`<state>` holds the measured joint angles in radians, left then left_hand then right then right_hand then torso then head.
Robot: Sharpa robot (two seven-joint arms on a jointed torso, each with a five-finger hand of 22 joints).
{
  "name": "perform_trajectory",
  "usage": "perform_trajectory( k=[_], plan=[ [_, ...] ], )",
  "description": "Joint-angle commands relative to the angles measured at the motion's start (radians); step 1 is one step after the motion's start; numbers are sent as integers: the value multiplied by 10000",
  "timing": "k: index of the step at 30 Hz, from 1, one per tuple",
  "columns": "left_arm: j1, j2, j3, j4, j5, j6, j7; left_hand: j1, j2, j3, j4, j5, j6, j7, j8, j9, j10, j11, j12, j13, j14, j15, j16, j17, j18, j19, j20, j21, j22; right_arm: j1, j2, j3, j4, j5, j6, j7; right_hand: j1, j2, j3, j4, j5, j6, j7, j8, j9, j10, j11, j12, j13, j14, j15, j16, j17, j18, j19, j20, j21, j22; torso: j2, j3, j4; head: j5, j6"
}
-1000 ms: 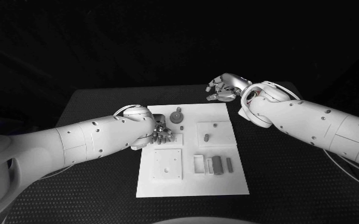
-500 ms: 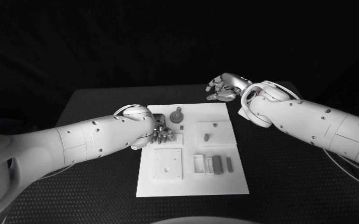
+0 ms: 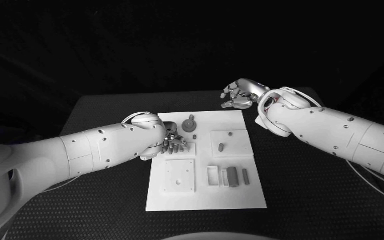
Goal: Assemble the parts on the task board
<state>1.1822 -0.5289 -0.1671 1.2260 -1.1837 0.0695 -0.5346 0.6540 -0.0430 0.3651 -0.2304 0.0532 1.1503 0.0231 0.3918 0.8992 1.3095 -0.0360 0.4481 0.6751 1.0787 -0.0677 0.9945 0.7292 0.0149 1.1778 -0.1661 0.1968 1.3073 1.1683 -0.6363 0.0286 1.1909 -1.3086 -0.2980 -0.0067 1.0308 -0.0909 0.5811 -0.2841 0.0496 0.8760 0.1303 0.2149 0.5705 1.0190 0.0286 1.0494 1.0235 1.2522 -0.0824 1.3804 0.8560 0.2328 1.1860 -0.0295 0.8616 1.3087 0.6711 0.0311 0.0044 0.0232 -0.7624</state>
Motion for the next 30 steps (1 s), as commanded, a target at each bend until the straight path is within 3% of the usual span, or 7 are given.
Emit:
perform_trajectory(
  k=[1, 4, 8, 15, 21, 24, 30],
  plan=[
    [1, -33, 10, 20, 165, -189, 160, -162, -108, -113, 2, -45, 10, -56, -35, 8, 59, -42, 28, -13, -43, -49, 66, -13, 143, 18, -29, -78, 57, -8, 2, 2, 4, -14, 118, 61, -99, 16, 10, 39, 7, 82, 145, -54, -15, -8, 24, 57, -10, 9, 30, -55, 11, 290, 13, -58, -31, 161, -1, 2, -1, 0, 13],
    [3, -118, 37, 51, 404, -239, 180, -265, -226, -137, 34, -44, 16, -68, -43, 8, 63, -53, 26, -18, -44, -63, 68, -25, 159, 31, -41, -104, 39, -10, -3, 2, 0, -14, 117, 61, -102, 15, 10, 41, 8, 81, 145, -54, -15, -8, 24, 57, -10, 9, 30, -56, 11, 290, 13, -57, -31, 161, -1, 4, -2, -10, 12],
    [6, -200, 243, 103, 723, -260, 165, -304, -283, -117, 61, -44, 18, -73, -50, 7, 64, -57, 22, -21, -44, -72, 70, -34, 167, 43, -47, -120, 28, -14, 0, 2, -2, -14, 113, 63, -104, 16, 10, 43, 8, 81, 145, -55, -16, -8, 24, 58, -11, 10, 30, -56, 11, 290, 13, -57, -32, 161, -4, 7, -2, -10, 23],
    [75, -463, 693, 221, 891, -375, 127, -283, -330, -66, 44, -44, -19, -59, -76, 5, 34, -47, 5, -30, -71, -73, 56, -53, 167, 39, -44, -152, 12, -15, -11, 2, -10, -14, 100, 60, -108, 16, 10, 45, 8, 80, 145, -55, -16, -8, 24, 59, -12, 10, 30, -56, 11, 290, 14, -58, -32, 161, -5, 20, -5, -7, 125],
    [464, -553, 828, -246, 1269, -509, 170, -202, -405, 62, -65, -40, -329, 94, -264, -40, -168, 52, -82, -53, -267, -2, -32, -117, 120, -97, 18, -310, -55, -15, -21, 2, -28, -14, 96, 53, -110, 17, 11, 47, 8, 80, 145, -55, -17, -8, 24, 59, -13, 11, 30, -56, 11, 290, 15, -58, -32, 161, 2, 20, -14, -1, 178],
    [672, -538, 829, -606, 1131, -641, 205, 39, -259, 132, -350, -17, -1129, 514, -846, -336, -351, 150, -96, -19, -453, 88, -64, -138, 75, -216, 95, -430, -89, -15, -21, 2, -36, -14, 94, 53, -112, 17, 11, 48, 8, 80, 145, -55, -17, -8, 24, 59, -14, 11, 30, -56, 11, 290, 15, -58, -32, 161, 6, 22, -22, -10, 204],
    [913, -416, 827, -1335, 1197, -492, 176, 132, -95, 131, -523, -9, -1828, 850, -1487, -866, -626, 369, -108, 20, -661, 171, -134, -206, 58, -334, 177, -613, -152, -15, -38, 2, -22, -12, 85, 45, -127, 15, 7, 58, 7, 76, 146, -57, -18, -7, 25, 60, -15, 11, 31, -56, 11, 290, 16, -57, -33, 161, 29, 18, -38, -57, 245]
  ],
)
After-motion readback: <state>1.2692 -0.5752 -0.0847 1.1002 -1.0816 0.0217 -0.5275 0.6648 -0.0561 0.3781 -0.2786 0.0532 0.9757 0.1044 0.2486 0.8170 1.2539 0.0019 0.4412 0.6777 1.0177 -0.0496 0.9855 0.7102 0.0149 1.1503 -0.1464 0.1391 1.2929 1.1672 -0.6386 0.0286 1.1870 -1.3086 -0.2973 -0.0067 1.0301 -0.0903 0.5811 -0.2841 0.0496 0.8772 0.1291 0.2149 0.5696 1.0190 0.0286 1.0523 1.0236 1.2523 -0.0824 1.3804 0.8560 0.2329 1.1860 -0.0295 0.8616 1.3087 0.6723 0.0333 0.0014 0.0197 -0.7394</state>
